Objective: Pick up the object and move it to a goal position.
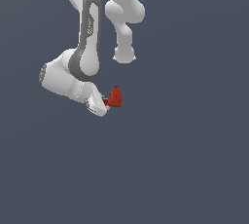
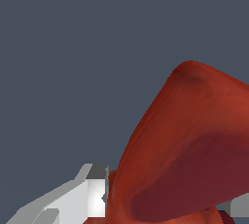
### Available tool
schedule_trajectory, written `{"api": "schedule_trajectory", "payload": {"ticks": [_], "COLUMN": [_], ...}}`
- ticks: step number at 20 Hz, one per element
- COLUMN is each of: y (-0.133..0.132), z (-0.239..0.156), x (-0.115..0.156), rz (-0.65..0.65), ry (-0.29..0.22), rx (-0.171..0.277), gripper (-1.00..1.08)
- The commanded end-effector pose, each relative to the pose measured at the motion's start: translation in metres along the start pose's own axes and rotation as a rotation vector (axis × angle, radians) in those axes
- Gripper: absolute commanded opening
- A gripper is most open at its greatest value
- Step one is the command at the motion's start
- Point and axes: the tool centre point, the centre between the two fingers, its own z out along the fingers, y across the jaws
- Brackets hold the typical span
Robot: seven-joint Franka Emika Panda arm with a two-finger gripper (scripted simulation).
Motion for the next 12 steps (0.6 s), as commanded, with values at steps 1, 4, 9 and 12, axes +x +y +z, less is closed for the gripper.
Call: {"api": "schedule_trajectory", "payload": {"ticks": [1,4,9,12], "y": [0.001,0.004,0.007,0.009], "z": [-0.014,-0.029,-0.055,-0.068], "x": [-0.021,-0.046,-0.087,-0.107], "rz": [-0.002,-0.002,-0.002,-0.002], "ry": [0.002,0.002,0.002,0.002], "rx": [0.002,0.002,0.002,0.002], "gripper": [-1.0,-1.0,-1.0,-1.0]}}
